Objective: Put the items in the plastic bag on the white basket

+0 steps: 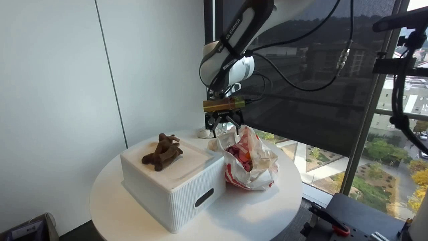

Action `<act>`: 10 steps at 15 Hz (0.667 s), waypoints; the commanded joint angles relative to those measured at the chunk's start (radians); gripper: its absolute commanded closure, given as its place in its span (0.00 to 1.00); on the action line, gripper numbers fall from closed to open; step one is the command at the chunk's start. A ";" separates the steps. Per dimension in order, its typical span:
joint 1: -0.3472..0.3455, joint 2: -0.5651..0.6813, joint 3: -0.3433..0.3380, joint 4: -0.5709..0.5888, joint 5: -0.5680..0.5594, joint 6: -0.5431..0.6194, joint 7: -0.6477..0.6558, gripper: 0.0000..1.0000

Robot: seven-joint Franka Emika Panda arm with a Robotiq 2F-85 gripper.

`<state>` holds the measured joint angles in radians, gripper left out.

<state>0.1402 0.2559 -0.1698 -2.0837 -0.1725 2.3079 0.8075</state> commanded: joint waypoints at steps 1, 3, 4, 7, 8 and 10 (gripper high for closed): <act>-0.032 -0.082 -0.029 -0.140 -0.103 0.104 0.199 0.00; -0.043 -0.054 -0.046 -0.150 -0.171 0.126 0.335 0.00; -0.046 -0.033 -0.056 -0.149 -0.213 0.125 0.406 0.00; -0.059 0.030 -0.073 -0.134 -0.302 0.112 0.559 0.00; -0.063 0.057 -0.072 -0.121 -0.310 0.104 0.584 0.00; -0.065 0.113 -0.065 -0.090 -0.311 0.108 0.600 0.00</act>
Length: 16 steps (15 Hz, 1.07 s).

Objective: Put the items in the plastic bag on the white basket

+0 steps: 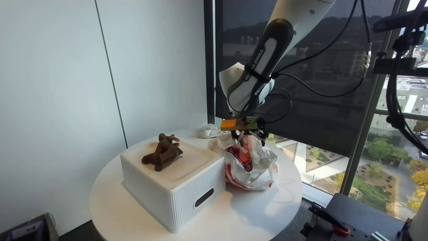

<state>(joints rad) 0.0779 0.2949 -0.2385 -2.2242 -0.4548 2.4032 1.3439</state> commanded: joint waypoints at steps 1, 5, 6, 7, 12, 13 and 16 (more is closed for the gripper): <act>0.002 0.100 0.004 0.068 -0.030 0.014 0.070 0.00; 0.029 0.203 -0.012 0.179 -0.062 0.037 0.081 0.00; 0.031 0.223 -0.016 0.210 -0.065 0.036 0.080 0.00; 0.030 0.238 -0.017 0.238 -0.059 0.034 0.073 0.00; 0.022 0.261 -0.002 0.326 -0.009 -0.010 0.033 0.00; 0.024 0.268 -0.001 0.338 -0.012 -0.004 0.030 0.00; 0.002 0.321 0.007 0.375 0.001 0.036 0.007 0.00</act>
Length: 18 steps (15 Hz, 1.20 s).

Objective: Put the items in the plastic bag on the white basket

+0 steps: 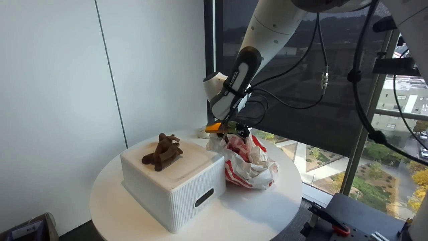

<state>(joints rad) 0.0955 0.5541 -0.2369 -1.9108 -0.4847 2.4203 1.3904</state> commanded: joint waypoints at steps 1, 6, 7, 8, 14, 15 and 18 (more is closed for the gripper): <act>-0.018 0.079 0.001 0.070 0.031 0.037 -0.039 0.00; -0.046 0.171 -0.006 0.100 0.085 0.129 -0.063 0.00; -0.049 0.187 -0.010 0.105 0.098 0.154 -0.068 0.00; -0.050 0.204 -0.013 0.111 0.111 0.183 -0.080 0.00; -0.054 0.266 -0.026 0.128 0.182 0.250 -0.172 0.32; -0.053 0.265 -0.027 0.125 0.198 0.255 -0.188 0.42; -0.023 0.245 -0.054 0.109 0.215 0.266 -0.208 0.64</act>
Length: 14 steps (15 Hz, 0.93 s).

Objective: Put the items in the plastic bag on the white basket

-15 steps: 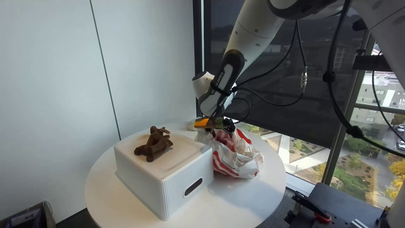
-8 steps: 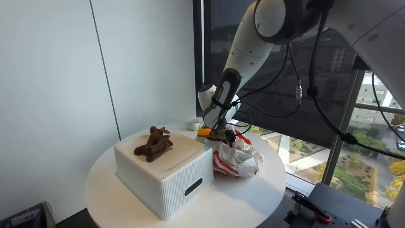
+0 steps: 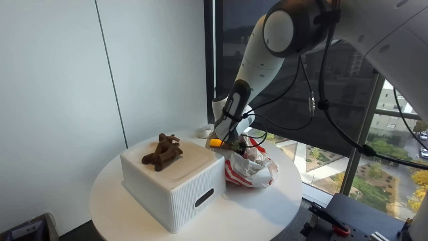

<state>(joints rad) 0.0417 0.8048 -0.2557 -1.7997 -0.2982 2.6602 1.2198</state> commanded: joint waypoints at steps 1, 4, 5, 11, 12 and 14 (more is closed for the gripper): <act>0.040 -0.019 -0.039 -0.011 0.032 0.023 -0.041 0.71; 0.056 -0.061 -0.035 -0.024 0.054 -0.039 -0.051 0.91; 0.061 -0.077 -0.030 -0.027 0.061 -0.065 -0.059 0.94; 0.116 -0.192 -0.014 -0.031 0.034 -0.329 -0.080 0.89; 0.123 -0.216 -0.003 -0.027 0.032 -0.413 -0.093 0.89; 0.119 -0.261 0.034 -0.015 0.052 -0.596 -0.155 0.89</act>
<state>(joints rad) 0.1575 0.6330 -0.2580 -1.8002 -0.2636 2.2588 1.1404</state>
